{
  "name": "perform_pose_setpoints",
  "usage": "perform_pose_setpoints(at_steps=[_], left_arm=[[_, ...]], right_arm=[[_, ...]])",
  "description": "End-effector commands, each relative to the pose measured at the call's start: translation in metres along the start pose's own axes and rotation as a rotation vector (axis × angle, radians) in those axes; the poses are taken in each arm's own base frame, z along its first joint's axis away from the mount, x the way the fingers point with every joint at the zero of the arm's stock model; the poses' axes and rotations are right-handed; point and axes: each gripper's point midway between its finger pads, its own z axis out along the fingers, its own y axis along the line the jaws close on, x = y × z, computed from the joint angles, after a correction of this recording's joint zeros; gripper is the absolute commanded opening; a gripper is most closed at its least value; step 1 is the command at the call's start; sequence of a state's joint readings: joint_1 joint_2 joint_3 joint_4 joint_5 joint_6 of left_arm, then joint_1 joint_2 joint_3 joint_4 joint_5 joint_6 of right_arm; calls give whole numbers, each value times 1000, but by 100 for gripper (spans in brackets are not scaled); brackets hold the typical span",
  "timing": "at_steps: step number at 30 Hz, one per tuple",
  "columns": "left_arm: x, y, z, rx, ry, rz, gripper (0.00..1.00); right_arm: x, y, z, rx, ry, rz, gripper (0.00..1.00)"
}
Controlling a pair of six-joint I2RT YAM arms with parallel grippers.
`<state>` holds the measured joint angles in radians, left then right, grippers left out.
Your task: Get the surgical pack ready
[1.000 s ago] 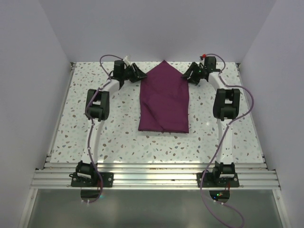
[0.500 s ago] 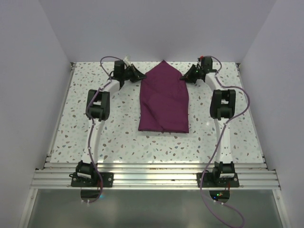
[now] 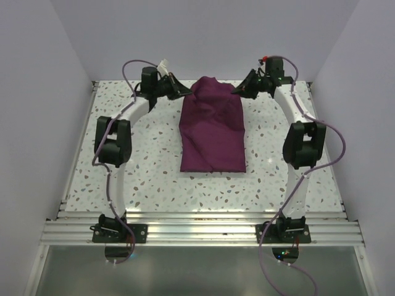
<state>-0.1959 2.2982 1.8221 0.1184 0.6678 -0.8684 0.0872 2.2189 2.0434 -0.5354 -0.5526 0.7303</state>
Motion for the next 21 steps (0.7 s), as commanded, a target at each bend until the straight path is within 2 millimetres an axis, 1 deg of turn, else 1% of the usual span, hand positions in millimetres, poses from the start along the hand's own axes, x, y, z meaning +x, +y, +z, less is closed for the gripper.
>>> perform_pose_setpoints(at_steps=[1, 2, 3, 4, 5, 6, 7, 8, 10, 11, 13, 14, 15, 16, 17, 18, 19, 20, 21], left_arm=[[9, -60, -30, 41, 35, 109, 0], [15, -67, -39, 36, 42, 121, 0], [20, -70, -44, 36, 49, 132, 0], [28, -70, -51, 19, 72, 117, 0], [38, -75, -61, 14, 81, 118, 0], [43, -77, -67, 10, 86, 136, 0], [49, -78, -72, 5, 92, 147, 0], [58, -78, -80, -13, 94, 171, 0], [70, -73, -88, -45, 111, 172, 0], [79, -70, -95, -53, 122, 156, 0], [87, -70, -101, -49, 125, 155, 0], [92, -70, -107, -56, 123, 160, 0], [96, -69, -110, -67, 132, 157, 0], [101, -68, -115, -73, 139, 155, 0], [104, -67, -117, -74, 144, 161, 0], [108, -66, -119, -78, 151, 159, 0], [113, -64, -123, -86, 155, 161, 0], [116, -62, -125, -91, 159, 165, 0], [120, -61, -127, -94, 165, 160, 0]], right_arm=[[21, 23, -53, -28, 37, -41, 0], [24, 24, -61, -22, 27, -53, 0], [34, 12, -64, 2, 43, -40, 0], [38, 11, -69, 1, 41, -48, 0], [38, 22, -85, -21, 14, -71, 0], [46, 12, -88, -8, 29, -70, 0], [49, 12, -92, -8, 30, -81, 0], [58, 8, -96, -1, 41, -85, 0], [67, 2, -99, 7, 58, -114, 0], [77, -7, -100, 27, 87, -103, 0], [82, -9, -108, 34, 81, -124, 0], [87, -16, -110, 48, 89, -111, 1], [90, -13, -115, 42, 80, -124, 0], [92, -15, -118, 45, 80, -126, 1], [99, -21, -119, 57, 93, -116, 1], [103, -19, -125, 54, 92, -122, 1], [107, -20, -126, 51, 95, -118, 1], [117, -30, -124, 65, 116, -98, 1], [121, -29, -129, 65, 112, -99, 1]])
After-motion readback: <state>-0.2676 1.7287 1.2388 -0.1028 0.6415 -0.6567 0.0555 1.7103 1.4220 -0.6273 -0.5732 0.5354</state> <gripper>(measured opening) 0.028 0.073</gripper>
